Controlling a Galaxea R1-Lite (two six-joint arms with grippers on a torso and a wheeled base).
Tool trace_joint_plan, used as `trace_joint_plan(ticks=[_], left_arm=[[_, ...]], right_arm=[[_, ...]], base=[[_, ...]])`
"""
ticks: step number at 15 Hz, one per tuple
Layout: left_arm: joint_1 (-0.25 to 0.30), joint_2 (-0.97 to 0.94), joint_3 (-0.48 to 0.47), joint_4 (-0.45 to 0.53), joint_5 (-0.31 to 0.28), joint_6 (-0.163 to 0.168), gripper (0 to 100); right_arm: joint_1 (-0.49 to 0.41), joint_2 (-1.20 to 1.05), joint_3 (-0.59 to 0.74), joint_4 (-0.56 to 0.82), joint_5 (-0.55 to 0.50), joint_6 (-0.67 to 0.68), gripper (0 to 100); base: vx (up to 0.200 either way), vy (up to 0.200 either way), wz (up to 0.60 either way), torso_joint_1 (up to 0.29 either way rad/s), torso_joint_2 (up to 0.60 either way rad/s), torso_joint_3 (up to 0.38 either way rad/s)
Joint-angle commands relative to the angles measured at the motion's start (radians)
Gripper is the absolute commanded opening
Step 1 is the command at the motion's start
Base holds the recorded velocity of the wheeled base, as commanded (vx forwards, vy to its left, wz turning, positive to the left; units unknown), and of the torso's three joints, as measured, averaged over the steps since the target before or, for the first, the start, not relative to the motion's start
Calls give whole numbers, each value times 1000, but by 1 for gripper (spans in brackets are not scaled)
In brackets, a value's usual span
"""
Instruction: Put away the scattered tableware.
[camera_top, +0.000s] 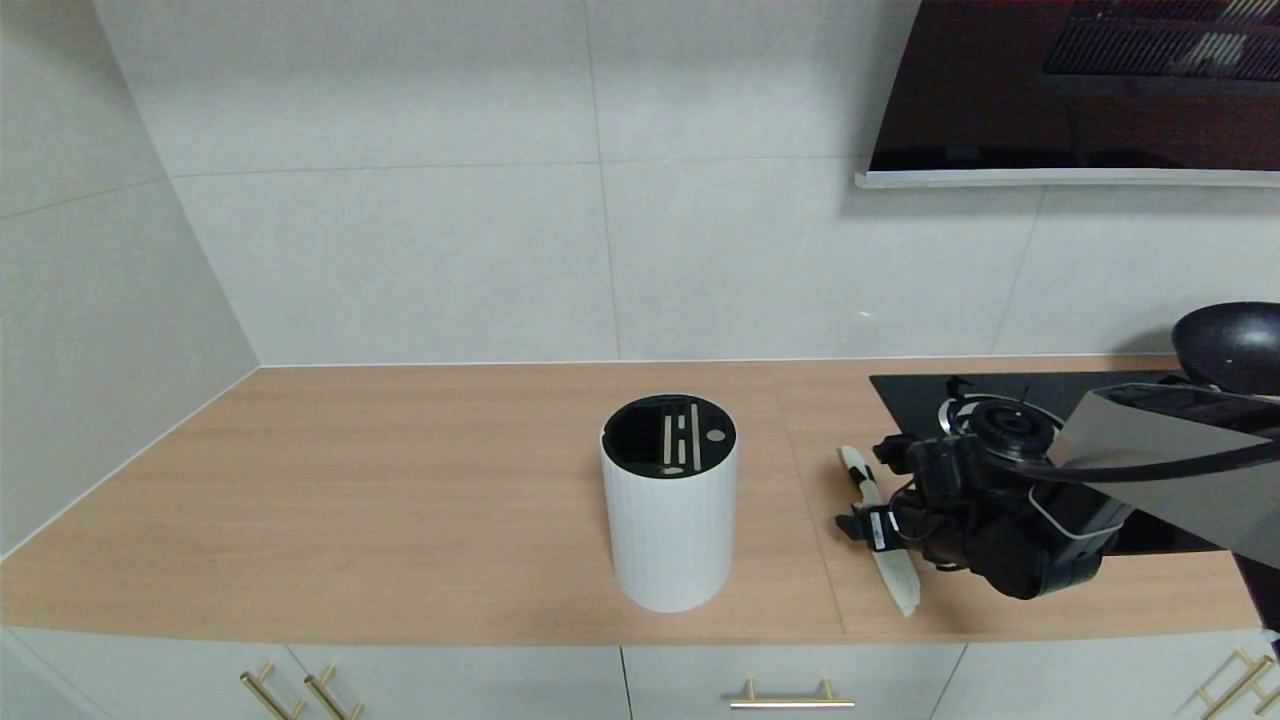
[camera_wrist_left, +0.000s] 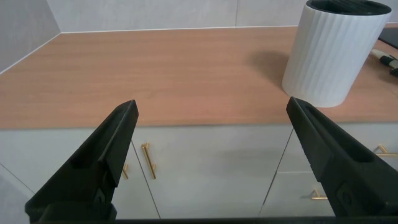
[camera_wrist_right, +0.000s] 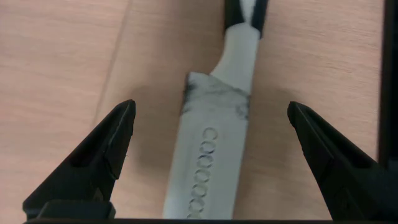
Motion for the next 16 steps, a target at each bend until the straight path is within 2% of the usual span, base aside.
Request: trace_joint_plan(ticks=[1,6,7,16], left_arm=[[1,0,0,0,0,0,100],[1,0,0,0,0,0,100],[1,0,0,0,0,0,100],[1,0,0,0,0,-2,100]], right_arm=[[-1,13,-9,0,0,0,100],[-4,29,-24,3,-3,0,100],[-7,29,-24,3,-3,0,0],[-7,38,-37,1,-6,1,0]], base=[[0,0,0,0,0,0],[0,0,0,0,0,0],[0,0,0,0,0,0],[0,0,0,0,0,0]])
